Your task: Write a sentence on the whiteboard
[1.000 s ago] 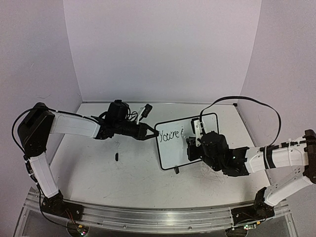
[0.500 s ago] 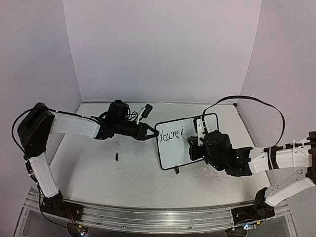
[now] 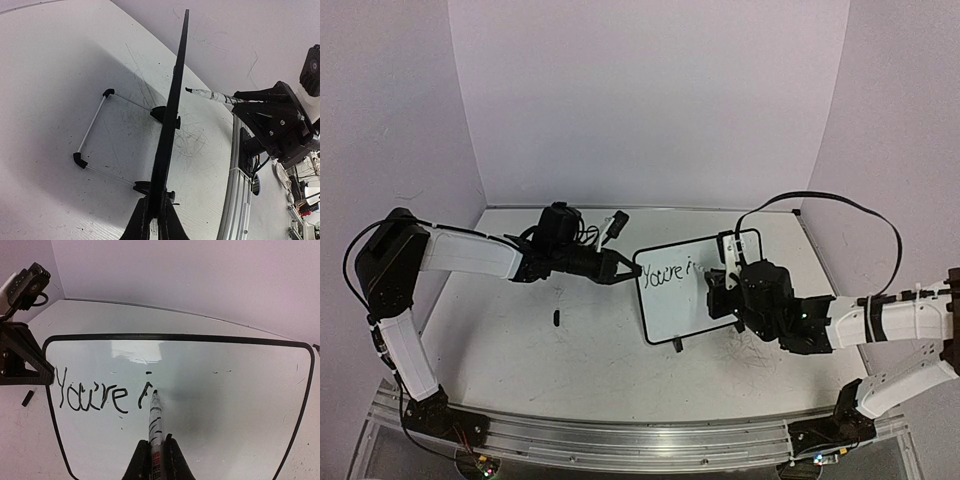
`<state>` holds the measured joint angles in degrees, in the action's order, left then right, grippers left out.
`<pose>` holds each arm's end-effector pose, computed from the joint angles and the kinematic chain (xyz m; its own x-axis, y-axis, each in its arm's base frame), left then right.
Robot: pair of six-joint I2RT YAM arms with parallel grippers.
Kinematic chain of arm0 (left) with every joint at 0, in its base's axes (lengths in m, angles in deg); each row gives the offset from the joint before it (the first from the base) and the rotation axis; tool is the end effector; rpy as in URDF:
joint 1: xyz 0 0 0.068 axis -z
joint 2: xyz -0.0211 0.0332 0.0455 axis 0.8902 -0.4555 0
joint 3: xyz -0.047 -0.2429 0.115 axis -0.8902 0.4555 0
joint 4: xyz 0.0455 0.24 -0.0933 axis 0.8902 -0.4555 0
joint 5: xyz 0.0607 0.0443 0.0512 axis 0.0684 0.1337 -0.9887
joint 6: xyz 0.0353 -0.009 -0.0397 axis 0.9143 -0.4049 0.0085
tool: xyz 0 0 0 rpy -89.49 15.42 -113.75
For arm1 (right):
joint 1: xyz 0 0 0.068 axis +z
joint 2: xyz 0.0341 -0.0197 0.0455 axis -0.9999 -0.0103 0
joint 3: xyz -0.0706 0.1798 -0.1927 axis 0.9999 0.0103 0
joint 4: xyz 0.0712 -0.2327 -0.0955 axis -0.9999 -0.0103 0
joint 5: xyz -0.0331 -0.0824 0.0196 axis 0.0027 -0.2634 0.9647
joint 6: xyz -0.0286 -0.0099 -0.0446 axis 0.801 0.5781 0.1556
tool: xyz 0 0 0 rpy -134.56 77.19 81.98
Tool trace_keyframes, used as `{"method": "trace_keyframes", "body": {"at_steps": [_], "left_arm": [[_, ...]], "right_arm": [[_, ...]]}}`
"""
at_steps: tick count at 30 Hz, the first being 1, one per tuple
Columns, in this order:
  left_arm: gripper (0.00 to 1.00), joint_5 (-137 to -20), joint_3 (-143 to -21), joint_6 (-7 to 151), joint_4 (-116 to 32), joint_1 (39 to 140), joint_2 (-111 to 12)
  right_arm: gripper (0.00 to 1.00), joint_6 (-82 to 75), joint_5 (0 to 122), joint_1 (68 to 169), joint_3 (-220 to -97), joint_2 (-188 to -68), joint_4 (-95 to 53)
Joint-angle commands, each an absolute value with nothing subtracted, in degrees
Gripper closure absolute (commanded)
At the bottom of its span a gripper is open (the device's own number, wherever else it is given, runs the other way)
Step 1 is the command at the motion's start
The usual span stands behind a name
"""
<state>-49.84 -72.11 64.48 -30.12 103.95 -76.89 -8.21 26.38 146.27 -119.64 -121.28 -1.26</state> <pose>0.2845 -0.2760 0.2133 -0.6150 0.1952 -0.7640 0.7749 0.3293 -0.5396 0.1668 0.2255 0.2328 -0.2670 -0.0871 -0.9597 -0.4603 0.8865 0.0476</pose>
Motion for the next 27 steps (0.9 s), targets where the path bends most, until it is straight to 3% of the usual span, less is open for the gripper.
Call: {"method": "trace_keyframes", "body": {"at_steps": [1,27], "left_arm": [[1.00,-53.1,-71.7,66.2,-32.2,103.6,-74.6],[1.00,-53.2,-71.7,66.3,-32.2,103.6,-74.4]], "right_arm": [[1.00,-6.9,25.0,146.1,-122.3,-122.2,1.0],[1.00,-8.0,24.1,146.0,-122.6,-123.7,-2.1]]}}
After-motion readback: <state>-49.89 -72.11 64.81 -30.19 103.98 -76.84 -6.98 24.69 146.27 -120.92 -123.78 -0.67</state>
